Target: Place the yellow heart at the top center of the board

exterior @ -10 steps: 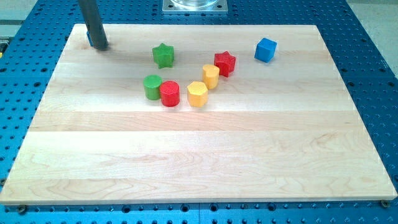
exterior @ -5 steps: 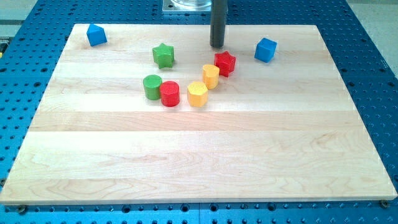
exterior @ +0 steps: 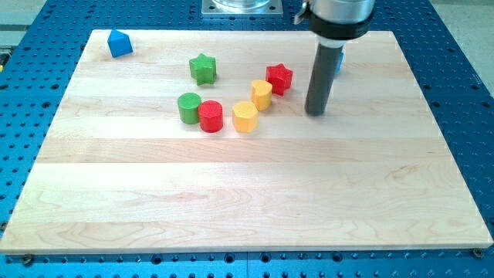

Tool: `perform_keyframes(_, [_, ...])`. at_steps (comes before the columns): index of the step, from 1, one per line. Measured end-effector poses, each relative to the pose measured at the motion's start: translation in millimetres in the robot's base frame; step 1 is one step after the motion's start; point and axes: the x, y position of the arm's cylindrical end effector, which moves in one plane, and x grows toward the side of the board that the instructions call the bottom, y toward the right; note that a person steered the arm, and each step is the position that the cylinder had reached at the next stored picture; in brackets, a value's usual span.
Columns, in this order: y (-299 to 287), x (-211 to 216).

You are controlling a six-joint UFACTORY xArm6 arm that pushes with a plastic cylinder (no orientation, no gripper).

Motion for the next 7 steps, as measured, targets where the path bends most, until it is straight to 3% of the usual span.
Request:
perform_keyframes(2, [-50.3, -28.4])
perform_keyframes(3, [-86.8, -2.2])
perform_keyframes(5, [-85.1, -94.6])
perform_keyframes(6, [-81.7, -121.1])
perform_keyframes(7, [-88.9, -70.6])
